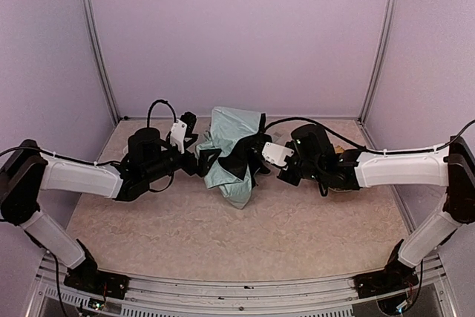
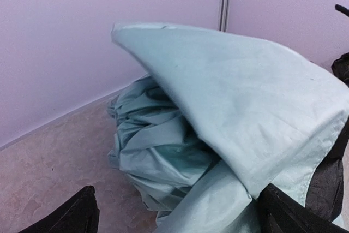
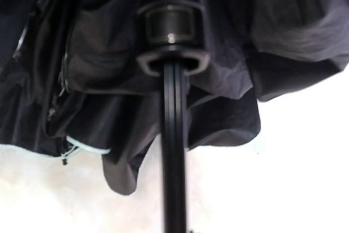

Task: Put away the umbrella

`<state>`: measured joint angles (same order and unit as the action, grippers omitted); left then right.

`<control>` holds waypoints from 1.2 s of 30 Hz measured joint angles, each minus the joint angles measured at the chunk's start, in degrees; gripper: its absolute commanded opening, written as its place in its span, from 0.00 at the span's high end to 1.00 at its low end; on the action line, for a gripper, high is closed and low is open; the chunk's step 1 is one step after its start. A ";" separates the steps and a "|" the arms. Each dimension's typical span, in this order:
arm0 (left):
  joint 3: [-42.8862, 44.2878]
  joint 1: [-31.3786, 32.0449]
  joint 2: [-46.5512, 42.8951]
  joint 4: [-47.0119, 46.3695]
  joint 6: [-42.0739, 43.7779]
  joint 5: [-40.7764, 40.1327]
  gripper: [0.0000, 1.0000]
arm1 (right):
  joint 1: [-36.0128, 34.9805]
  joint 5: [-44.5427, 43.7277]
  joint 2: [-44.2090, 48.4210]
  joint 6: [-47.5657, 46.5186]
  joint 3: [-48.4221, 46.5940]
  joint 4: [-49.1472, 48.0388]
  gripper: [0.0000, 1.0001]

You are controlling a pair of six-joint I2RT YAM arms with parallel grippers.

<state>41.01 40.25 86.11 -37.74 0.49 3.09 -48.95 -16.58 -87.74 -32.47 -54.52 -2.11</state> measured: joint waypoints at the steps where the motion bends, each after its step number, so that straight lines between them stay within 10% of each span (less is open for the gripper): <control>1: -0.07 -0.81 1.81 -1.49 -0.87 0.81 0.07 | 0.00 -0.02 0.02 -0.35 0.13 -0.35 1.00; 15: -0.81 -0.74 15.23 -19.71 -1.11 11.85 0.75 | 0.20 0.46 3.23 -2.27 4.24 -2.89 1.00; 19: -0.61 -0.83 19.04 -24.90 0.94 13.09 0.80 | 0.74 -0.20 3.28 -3.61 5.11 -4.48 1.00; 25: 2.32 1.33 22.40 -19.21 7.89 10.36 0.38 | 1.22 0.15 2.71 -3.93 10.49 -7.52 1.00; 36: 0.22 8.57 19.19 3.96 16.59 -6.88 0.01 | 0.79 6.01 -5.20 -8.11 14.86 -14.60 1.00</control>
<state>41.23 48.82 105.30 -33.78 17.08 -3.79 -48.16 -10.57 -92.95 -40.58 -39.66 -16.71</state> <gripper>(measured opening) 0.978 0.049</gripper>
